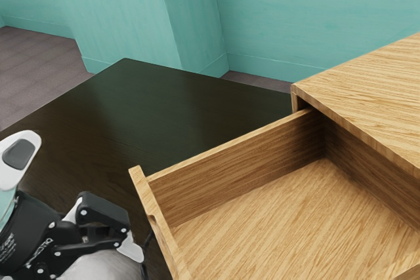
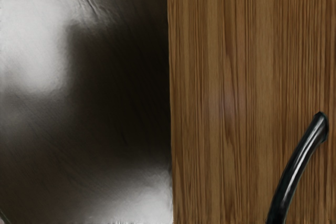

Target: Pull the drawer handle with one arm to open the drawer

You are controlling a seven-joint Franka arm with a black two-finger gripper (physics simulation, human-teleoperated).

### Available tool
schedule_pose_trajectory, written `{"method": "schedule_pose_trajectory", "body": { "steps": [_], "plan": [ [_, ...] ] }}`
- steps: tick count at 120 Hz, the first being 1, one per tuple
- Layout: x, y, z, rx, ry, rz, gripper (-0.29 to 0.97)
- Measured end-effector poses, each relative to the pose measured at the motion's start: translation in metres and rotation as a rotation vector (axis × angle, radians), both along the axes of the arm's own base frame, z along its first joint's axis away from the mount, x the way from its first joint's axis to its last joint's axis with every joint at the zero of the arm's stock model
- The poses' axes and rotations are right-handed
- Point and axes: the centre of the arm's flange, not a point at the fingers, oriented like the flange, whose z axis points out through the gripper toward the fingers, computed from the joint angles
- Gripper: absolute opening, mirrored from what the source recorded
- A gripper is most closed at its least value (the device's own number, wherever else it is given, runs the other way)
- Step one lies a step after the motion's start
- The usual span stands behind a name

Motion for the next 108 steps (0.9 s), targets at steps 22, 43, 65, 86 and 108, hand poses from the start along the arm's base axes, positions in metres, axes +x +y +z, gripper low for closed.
{"method": "schedule_pose_trajectory", "body": {
  "steps": [22, 43, 65, 86, 108],
  "plan": [
    [-0.045, -0.028, 0.086, 0.035, -0.161, -0.056, 0.67],
    [-0.090, -0.168, 0.233, -0.029, -0.258, -0.426, 0.67],
    [-0.125, -0.288, 0.194, 0.022, -0.104, -0.728, 0.68],
    [-0.119, -0.381, 0.097, 0.170, 0.059, -0.821, 0.68],
    [-0.101, -0.410, 0.015, 0.339, 0.119, -0.802, 0.68]
  ]
}}
